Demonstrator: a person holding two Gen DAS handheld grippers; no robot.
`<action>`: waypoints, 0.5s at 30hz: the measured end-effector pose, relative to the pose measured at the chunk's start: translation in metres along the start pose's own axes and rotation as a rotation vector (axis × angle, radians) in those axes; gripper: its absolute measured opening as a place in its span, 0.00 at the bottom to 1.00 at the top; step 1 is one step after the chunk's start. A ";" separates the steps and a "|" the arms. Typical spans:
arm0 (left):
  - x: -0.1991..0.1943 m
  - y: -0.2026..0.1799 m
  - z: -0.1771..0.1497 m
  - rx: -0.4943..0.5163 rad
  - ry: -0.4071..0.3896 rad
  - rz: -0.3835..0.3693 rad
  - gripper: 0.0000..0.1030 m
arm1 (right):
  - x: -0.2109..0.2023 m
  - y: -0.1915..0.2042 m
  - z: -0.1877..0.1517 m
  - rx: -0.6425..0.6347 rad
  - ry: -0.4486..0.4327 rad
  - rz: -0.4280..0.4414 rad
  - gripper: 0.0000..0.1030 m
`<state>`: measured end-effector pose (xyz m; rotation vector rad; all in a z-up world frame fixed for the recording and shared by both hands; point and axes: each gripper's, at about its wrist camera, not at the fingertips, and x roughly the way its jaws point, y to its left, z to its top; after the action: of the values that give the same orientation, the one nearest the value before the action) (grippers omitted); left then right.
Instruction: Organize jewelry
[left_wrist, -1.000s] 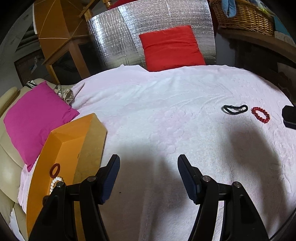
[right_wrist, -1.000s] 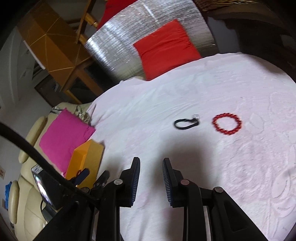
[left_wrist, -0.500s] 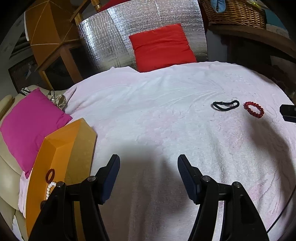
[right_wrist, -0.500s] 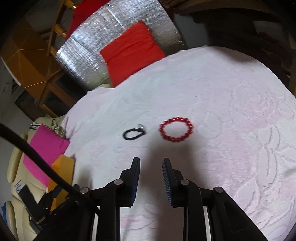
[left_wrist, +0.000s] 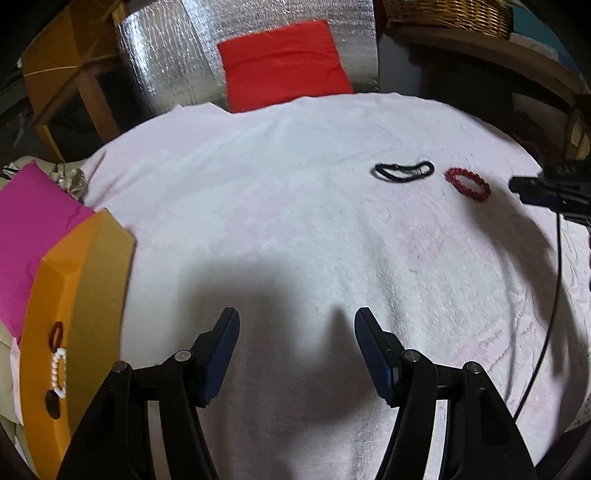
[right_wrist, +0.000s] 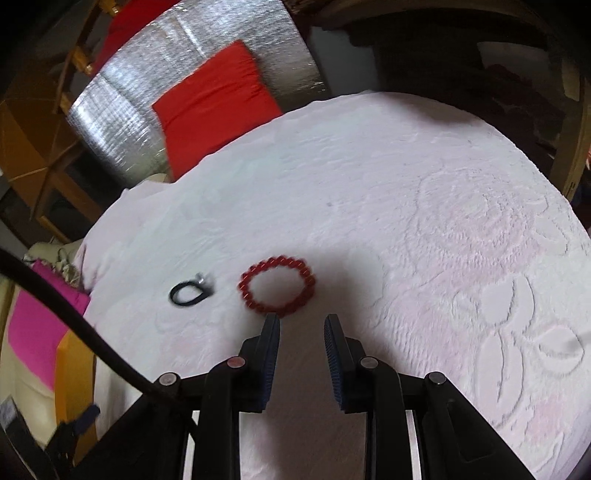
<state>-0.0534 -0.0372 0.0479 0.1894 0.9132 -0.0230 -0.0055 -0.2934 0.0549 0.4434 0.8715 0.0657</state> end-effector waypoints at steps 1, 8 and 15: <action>0.001 -0.001 0.000 -0.002 0.003 -0.001 0.64 | 0.003 -0.001 0.002 0.009 -0.001 -0.002 0.26; 0.012 -0.002 0.000 -0.004 0.021 0.021 0.64 | 0.022 -0.004 0.015 0.070 -0.011 -0.010 0.40; 0.020 -0.009 0.001 0.038 0.014 0.044 0.64 | 0.047 0.001 0.014 0.007 0.013 -0.099 0.25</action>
<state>-0.0408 -0.0449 0.0315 0.2450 0.9228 0.0021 0.0358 -0.2863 0.0287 0.4065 0.9051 -0.0258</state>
